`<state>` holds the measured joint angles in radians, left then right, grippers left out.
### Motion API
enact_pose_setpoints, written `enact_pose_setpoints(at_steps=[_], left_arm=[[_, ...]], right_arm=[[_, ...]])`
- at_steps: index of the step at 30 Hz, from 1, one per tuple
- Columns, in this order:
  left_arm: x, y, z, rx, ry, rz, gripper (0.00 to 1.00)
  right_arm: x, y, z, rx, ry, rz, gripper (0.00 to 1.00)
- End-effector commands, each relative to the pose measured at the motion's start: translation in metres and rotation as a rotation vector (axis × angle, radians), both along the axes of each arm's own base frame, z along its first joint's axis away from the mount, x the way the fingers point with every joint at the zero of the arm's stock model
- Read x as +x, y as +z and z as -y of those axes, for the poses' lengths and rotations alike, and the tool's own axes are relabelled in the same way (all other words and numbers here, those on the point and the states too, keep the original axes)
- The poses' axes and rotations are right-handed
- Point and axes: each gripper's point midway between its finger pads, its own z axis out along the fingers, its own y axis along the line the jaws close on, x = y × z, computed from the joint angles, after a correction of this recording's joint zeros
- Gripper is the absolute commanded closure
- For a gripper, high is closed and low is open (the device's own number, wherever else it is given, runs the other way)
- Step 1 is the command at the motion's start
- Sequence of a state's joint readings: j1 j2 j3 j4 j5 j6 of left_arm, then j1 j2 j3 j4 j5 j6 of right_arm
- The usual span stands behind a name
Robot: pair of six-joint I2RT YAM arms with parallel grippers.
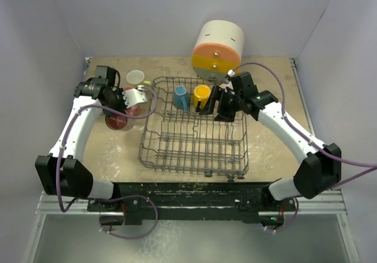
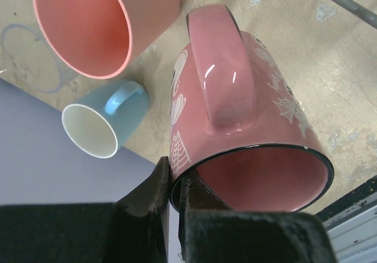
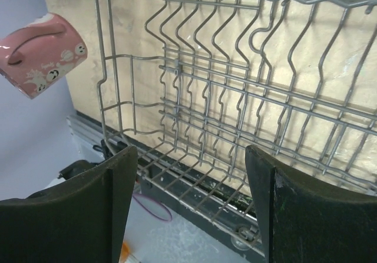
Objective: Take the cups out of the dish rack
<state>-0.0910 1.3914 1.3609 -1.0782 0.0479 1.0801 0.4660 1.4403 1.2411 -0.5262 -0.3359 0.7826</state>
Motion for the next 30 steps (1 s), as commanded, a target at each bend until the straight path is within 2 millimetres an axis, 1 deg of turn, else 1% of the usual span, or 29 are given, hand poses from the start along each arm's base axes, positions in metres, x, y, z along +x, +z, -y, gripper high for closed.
enact_pose_setpoints(at_steps=[1,5,7,14,17,18,20,21,23,26,28,30], left_arm=[[0.018,-0.009,-0.010,0.028,0.076,0.018,1.00],[0.021,-0.041,-0.005,0.004,0.100,-0.080,1.00],[0.025,-0.051,-0.002,-0.010,0.101,-0.097,1.00],[0.046,-0.070,0.001,-0.020,0.131,-0.114,1.00],[0.051,-0.079,0.002,-0.021,0.139,-0.135,1.00],[0.051,-0.081,0.002,-0.024,0.146,-0.145,0.95],[0.053,-0.083,0.003,-0.031,0.163,-0.154,0.73],[0.053,-0.082,0.004,-0.036,0.168,-0.152,0.66],[0.055,-0.075,0.007,-0.056,0.169,-0.135,0.56],[0.057,-0.054,0.014,-0.101,0.158,-0.098,0.48],[0.056,-0.037,0.018,-0.130,0.160,-0.077,0.45],[0.056,-0.017,0.022,-0.161,0.166,-0.055,0.40]], right_arm=[[0.006,0.033,0.014,-0.036,-0.008,0.120,0.25],[0.002,0.037,0.024,-0.056,-0.037,0.144,0.25],[0.002,0.040,0.029,-0.068,-0.057,0.161,0.25],[0.000,0.046,0.051,-0.148,-0.116,0.202,0.25],[0.001,0.047,0.058,-0.181,-0.137,0.212,0.24],[0.002,0.046,0.061,-0.195,-0.146,0.214,0.24],[0.005,0.046,0.067,-0.227,-0.167,0.220,0.22],[0.007,0.045,0.071,-0.249,-0.180,0.222,0.21],[0.014,0.043,0.080,-0.300,-0.212,0.229,0.18],[0.025,0.036,0.093,-0.387,-0.261,0.231,0.17],[0.035,0.033,0.097,-0.428,-0.281,0.237,0.17],[0.048,0.030,0.101,-0.473,-0.305,0.248,0.19]])
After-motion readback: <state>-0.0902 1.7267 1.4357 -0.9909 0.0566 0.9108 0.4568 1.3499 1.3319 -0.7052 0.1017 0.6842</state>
